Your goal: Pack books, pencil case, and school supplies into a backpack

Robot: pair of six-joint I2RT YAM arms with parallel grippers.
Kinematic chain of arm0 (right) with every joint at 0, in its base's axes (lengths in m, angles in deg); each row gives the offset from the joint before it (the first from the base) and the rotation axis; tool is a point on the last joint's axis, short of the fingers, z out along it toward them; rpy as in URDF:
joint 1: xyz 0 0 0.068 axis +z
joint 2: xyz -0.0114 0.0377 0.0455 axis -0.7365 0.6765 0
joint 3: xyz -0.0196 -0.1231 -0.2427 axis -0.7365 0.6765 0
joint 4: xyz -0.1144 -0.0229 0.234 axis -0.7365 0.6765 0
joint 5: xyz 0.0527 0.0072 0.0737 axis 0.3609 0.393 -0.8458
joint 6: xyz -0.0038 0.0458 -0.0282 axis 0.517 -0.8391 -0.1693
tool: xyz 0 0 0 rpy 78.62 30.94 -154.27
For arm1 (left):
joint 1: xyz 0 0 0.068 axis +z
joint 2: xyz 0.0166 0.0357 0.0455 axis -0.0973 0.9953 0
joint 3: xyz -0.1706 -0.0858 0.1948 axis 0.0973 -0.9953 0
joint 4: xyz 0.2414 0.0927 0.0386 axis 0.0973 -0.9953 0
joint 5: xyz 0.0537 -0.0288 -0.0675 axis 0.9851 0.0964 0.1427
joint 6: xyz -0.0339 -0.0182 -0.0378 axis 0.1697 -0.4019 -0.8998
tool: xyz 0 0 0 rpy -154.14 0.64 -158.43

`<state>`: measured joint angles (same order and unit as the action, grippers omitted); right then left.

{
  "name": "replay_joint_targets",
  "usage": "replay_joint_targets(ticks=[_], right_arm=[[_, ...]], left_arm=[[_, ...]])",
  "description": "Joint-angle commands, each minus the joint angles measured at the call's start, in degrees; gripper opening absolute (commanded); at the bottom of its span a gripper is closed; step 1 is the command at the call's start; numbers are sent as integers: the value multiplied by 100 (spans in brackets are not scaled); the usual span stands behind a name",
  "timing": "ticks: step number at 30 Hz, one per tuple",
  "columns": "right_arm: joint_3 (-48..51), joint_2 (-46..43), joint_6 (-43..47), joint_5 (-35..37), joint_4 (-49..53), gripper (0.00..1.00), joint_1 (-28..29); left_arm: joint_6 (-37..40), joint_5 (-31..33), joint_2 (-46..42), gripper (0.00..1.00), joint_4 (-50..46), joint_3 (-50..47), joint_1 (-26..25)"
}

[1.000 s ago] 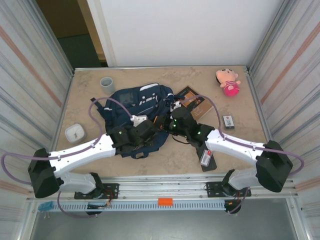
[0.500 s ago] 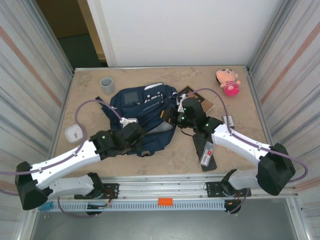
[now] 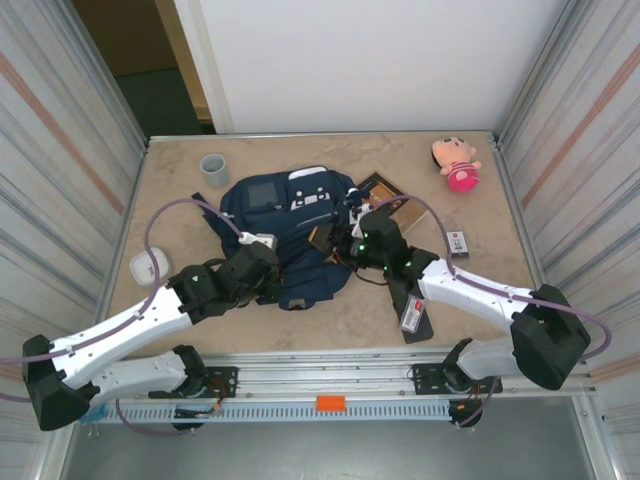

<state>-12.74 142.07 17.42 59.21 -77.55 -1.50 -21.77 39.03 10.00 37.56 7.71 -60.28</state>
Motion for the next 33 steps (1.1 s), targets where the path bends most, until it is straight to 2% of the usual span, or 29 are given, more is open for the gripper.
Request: replay_joint_targets(ticks=[1, 3, 5, 9, 12, 15, 19, 24, 27, 29, 33], right_arm=[[-81, 66, -514, 277, -414, 56, 213], [-147, 152, -515, 332, -402, 54, 314], [-195, 216, -456, 307, -395, 40, 314], [-285, 61, -64, 36, -266, 7, -12], [-674, -154, 707, -569, 304, 0, -473], [-1293, -196, 1430, -1514, 930, 0, -981], [-1908, -75, 1741, -2697, 1196, 0, -1535], [-2633, 218, 1998, -3545, 1617, 0, -1988], [-3008, 458, 2091, -3974, 1841, 0, -2205], [-3267, 595, 2291, -3936, 2251, 0, -2240], [-3176, 631, 2241, -3221, 2477, 25, -1989]], left_arm=[[306, -206, 77, 0, 772, 126, 38], [340, -228, 117, 0, 771, 161, 38], [350, -187, 132, 0, 676, 190, 38], [108, 272, 27, 0, 139, 128, 52], [-130, 466, -131, 0, -247, -100, 221], [-200, 397, -363, 0, -311, -472, 573], [-45, 332, -696, 0, 61, -873, 1190], [551, 109, -959, 0, 798, -1156, 1894], [1136, -401, -1107, 0, 1361, -1253, 2153], [1500, -891, -1201, 0, 1688, -1271, 2177], [1396, -1947, -1219, 0, 2208, -1260, 2181]])
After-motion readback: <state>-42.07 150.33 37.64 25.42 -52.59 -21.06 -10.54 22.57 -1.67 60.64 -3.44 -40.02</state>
